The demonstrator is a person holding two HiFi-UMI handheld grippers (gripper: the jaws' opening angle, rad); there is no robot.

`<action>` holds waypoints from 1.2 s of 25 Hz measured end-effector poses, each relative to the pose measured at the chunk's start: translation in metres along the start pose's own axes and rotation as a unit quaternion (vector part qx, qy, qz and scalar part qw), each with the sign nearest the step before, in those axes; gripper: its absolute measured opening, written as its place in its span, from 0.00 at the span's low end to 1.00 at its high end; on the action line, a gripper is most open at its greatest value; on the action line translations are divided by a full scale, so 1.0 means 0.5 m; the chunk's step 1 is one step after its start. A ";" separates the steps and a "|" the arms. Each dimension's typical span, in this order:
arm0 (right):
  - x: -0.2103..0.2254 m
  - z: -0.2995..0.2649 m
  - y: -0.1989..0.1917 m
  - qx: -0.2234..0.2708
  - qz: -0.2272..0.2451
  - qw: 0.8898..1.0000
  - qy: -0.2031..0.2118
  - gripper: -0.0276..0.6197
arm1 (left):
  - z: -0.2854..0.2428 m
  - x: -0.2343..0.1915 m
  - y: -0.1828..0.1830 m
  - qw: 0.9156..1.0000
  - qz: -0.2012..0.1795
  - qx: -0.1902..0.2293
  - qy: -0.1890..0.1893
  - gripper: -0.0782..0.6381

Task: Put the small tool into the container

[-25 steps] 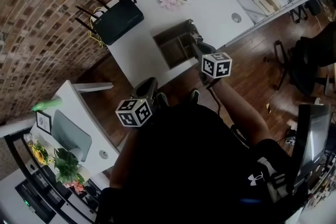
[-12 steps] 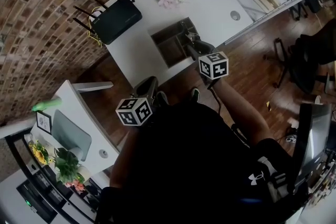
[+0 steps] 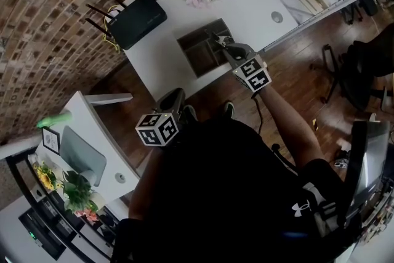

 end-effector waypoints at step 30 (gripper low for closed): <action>0.045 0.178 -0.046 0.106 -0.151 0.983 0.005 0.08 | -0.042 0.062 0.011 0.999 -0.043 -0.006 -0.020 0.11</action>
Point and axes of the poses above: the fingertips, and each gripper's own axes: z backward along the fingers, x to its right, y out of its top, the point moved 4 cm from there along z, backward along the fingers, and after that the axes turned 13 degrees about -x, right-handed, at the moved point
